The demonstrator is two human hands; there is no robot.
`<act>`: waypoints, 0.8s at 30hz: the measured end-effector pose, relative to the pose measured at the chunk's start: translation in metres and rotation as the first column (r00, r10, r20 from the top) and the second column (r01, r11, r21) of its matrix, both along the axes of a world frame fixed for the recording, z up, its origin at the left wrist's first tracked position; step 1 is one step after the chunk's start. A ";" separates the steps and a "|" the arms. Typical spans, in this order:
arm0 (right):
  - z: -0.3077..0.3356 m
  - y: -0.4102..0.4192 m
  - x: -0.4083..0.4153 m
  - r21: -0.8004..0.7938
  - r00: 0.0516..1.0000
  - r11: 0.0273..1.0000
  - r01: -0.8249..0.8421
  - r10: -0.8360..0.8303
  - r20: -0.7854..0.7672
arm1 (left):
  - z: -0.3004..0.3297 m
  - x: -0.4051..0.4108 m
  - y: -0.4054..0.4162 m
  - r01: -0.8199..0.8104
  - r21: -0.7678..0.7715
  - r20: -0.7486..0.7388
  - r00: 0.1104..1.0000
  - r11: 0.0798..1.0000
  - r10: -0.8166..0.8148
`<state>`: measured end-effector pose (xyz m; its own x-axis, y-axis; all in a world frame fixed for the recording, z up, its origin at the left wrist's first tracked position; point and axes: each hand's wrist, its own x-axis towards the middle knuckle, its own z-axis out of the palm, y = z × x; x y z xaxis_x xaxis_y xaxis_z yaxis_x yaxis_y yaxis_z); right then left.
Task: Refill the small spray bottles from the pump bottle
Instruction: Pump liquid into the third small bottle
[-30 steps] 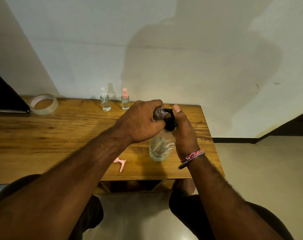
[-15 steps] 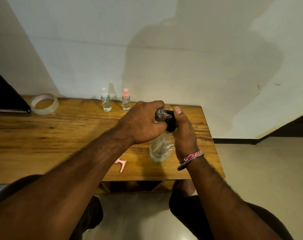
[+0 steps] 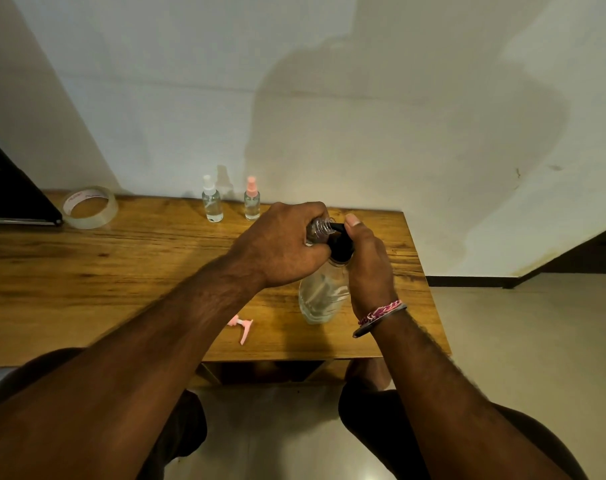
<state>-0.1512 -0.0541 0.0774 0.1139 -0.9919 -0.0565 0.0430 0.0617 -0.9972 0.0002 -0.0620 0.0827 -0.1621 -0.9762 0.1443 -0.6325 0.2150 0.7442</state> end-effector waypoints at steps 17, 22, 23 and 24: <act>0.004 0.005 0.004 -0.022 0.999 0.999 -0.027 0.027 -0.019 | 0.005 -0.001 0.001 0.000 -0.012 -0.007 1.000 1.000 0.000; 0.001 0.000 0.004 -0.010 1.000 1.000 0.002 -0.002 -0.013 | 0.004 -0.001 0.002 -0.001 -0.004 0.003 1.000 1.000 0.001; 0.000 -0.001 0.004 -0.003 1.000 1.000 0.007 -0.007 -0.012 | 0.004 -0.001 0.002 -0.002 -0.005 0.008 1.000 1.000 0.002; 0.000 -0.001 0.004 0.000 1.000 1.000 0.009 -0.009 -0.013 | 0.003 -0.001 0.002 -0.004 -0.005 0.015 1.000 1.000 0.004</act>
<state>-0.1467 -0.0554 0.0776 0.1045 -0.9928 -0.0581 0.0306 0.0616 -0.9976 -0.0007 -0.0604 0.0860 -0.1600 -0.9761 0.1469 -0.6443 0.2160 0.7336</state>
